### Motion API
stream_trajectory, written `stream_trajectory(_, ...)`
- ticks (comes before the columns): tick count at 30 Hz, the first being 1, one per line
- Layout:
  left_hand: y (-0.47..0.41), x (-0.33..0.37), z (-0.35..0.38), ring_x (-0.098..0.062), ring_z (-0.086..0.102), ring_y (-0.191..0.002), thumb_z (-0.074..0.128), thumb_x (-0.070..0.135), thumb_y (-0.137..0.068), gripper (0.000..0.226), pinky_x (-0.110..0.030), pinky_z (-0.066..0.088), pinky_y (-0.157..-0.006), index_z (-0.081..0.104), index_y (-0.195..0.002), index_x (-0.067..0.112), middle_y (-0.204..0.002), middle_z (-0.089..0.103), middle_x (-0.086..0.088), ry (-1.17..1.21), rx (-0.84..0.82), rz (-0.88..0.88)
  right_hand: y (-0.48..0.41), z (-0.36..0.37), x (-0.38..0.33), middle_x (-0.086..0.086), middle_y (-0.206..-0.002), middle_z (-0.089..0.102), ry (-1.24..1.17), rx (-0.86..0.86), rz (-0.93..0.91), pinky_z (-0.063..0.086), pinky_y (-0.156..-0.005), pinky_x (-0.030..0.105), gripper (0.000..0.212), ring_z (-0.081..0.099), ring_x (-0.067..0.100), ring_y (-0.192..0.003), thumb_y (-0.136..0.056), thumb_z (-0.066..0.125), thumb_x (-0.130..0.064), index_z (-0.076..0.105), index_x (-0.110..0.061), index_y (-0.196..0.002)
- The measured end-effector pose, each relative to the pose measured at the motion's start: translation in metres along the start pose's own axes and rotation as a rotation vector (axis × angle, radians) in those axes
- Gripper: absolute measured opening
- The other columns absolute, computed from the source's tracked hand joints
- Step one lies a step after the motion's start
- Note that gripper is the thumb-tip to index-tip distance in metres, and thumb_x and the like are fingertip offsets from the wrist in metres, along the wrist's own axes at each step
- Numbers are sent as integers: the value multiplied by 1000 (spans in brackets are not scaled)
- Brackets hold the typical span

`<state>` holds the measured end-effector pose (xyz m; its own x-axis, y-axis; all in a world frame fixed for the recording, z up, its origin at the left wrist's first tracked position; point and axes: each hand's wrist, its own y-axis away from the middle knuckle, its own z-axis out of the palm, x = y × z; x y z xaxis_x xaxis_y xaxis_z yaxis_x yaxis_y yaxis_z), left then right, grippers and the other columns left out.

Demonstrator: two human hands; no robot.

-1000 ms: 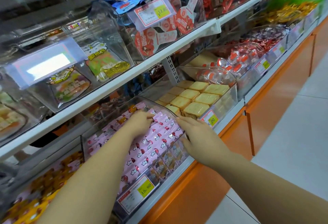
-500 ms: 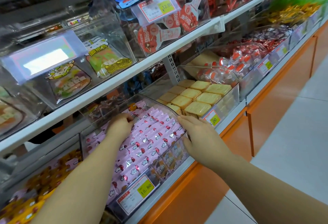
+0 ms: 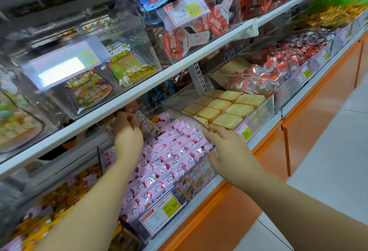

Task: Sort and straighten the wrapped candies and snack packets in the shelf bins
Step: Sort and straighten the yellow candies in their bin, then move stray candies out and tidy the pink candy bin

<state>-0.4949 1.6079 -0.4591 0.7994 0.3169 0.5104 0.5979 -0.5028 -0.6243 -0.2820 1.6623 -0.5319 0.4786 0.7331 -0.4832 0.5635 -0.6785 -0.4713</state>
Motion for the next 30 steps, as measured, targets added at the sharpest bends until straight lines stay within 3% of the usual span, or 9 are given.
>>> stream_trajectory(3, 26, 11, -24, 0, 56, -61, 40, 17, -100, 11, -20, 36, -49, 46, -100, 7, -72, 54, 9, 181, 43, -24, 1, 5, -10, 12, -120, 60, -20, 102, -51, 43, -94, 47, 48, 58, 34, -108, -74, 73, -7, 61, -9, -120)
stream_trajectory(6, 50, 11, -52, 13, 55, -64, 40, 19, -101, 8, -12, 36, -54, 45, -95, 16, -73, 54, 16, 302, 53, -80, 2, 6, -30, 9, -124, 58, -111, 112, -104, 45, -94, 47, 44, 56, 32, -111, -80, 67, -14, 58, -11, -123)
stream_trajectory(10, 68, -10, -89, -6, 66, -68, 38, 20, -101, 15, -14, 48, -63, 44, -88, 24, -78, 59, 3, 480, 0, -139, 6, 6, -71, -3, -145, 37, -301, 33, -137, 32, -109, 38, 54, 34, 18, -133, -93, 53, -31, 34, -22, -143)
stream_trajectory(14, 82, -32, -131, -11, 67, -66, 39, 21, -101, 13, -27, 52, -71, 47, -91, 21, -79, 60, -4, 489, -23, -199, 14, 16, -121, -14, -148, 29, -428, -113, -160, 26, -109, 25, 59, 27, 7, -136, -94, 50, -39, 22, -33, -145)
stream_trajectory(19, 96, -64, -184, -12, 65, -62, 42, 22, -100, 12, -45, 53, -78, 51, -94, 18, -72, 61, 3, 503, 3, -247, 22, 38, -178, -3, -118, 60, -523, -127, -185, 42, -87, 22, 33, 54, 13, -106, -93, 56, -26, 55, -24, -126)
stream_trajectory(21, 104, -76, -204, -11, 64, -60, 42, 20, -100, 12, -45, 53, -76, 52, -94, 14, -73, 60, 1, 514, 11, -265, 28, 49, -197, -7, -110, 61, -553, -131, -217, 43, -84, 18, 29, 55, 8, -98, -91, 58, -22, 61, -22, -120)
stream_trajectory(24, 118, -94, -233, -13, 66, -61, 43, 19, -99, 12, -48, 52, -78, 53, -93, 15, -77, 61, -1, 530, 5, -297, 42, 61, -224, -13, -101, 57, -605, -147, -241, 34, -81, 0, 28, 44, -11, -92, -88, 62, -16, 65, -17, -116)
stream_trajectory(26, 128, -108, -249, -12, 67, -61, 43, 19, -99, 13, -47, 52, -79, 53, -96, 13, -85, 62, -7, 539, -6, -341, 49, 71, -240, -9, -99, 60, -601, -166, -267, 30, -82, -4, 28, 43, -11, -89, -86, 65, -13, 66, -15, -114)
stream_trajectory(30, 148, -134, -279, -8, 66, -61, 43, 22, -99, 15, -31, 53, -68, 53, -101, 12, -79, 63, -4, 612, 27, -456, 62, 83, -273, -20, -99, 61, -634, -235, -259, 41, -80, 10, 23, 55, -5, -90, -84, 66, -23, 64, -30, -106)
